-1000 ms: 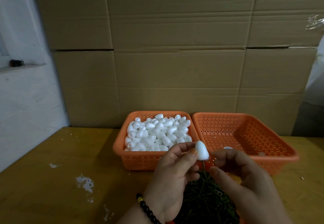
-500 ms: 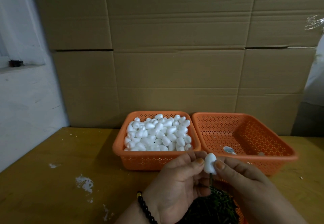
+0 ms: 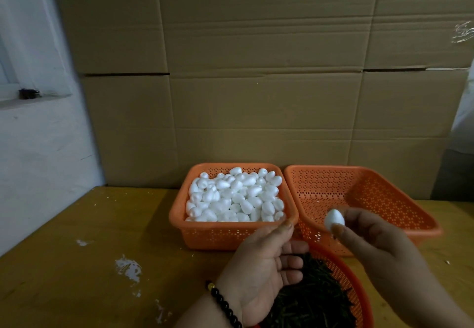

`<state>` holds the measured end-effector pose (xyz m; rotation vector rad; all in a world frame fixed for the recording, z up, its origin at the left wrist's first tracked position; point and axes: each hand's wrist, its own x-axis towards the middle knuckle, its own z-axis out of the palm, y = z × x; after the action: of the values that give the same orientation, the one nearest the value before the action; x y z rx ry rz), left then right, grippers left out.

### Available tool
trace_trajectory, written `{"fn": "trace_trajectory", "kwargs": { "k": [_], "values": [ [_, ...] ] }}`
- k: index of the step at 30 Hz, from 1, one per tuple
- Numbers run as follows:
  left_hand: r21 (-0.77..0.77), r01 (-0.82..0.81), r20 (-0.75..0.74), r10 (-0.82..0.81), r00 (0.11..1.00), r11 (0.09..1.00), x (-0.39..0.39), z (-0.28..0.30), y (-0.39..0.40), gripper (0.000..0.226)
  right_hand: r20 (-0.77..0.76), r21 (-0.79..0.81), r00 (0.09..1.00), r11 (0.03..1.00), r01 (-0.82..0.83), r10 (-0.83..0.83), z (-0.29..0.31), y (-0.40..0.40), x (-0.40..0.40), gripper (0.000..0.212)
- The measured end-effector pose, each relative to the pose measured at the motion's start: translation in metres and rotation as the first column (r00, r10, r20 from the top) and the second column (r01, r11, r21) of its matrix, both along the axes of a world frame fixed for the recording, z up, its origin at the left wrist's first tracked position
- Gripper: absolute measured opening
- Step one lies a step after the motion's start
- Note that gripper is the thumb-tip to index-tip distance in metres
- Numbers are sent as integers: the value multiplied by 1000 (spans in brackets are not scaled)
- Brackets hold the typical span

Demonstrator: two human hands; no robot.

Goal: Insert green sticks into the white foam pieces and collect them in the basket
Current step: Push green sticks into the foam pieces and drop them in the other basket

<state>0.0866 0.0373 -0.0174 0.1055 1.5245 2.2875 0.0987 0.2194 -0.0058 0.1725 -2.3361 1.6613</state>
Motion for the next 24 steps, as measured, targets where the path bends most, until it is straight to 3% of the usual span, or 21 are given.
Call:
{"fn": "trace_trajectory", "kwargs": {
  "k": [4,6,9,12,17,21,24],
  "values": [
    [-34,-84,-24,83,996,996,-1,-4,3,21,-144,328,977,924,195,-156,6,20,-32,26],
    [-69,-112,-55,108,993,991,-2,-5,4,15,-178,450,968,860,239,-176,7,32,-57,27],
    [-101,-119,-86,110,990,988,-1,-6,4,13,-78,632,978,749,199,-194,9,44,-92,25],
    [-118,-124,-122,109,987,985,-1,-6,3,13,97,768,974,637,57,-204,6,52,-118,21],
    [-163,-137,-187,105,977,977,0,-8,3,12,345,800,912,578,-162,-222,1,58,-130,20],
    [-191,-140,-218,97,971,971,0,-10,4,12,325,866,912,466,-181,-249,-2,54,-132,26],
    [-215,-146,-227,96,969,966,-2,-10,3,13,240,860,910,510,-37,-338,-2,54,-132,36]
  ]
}}
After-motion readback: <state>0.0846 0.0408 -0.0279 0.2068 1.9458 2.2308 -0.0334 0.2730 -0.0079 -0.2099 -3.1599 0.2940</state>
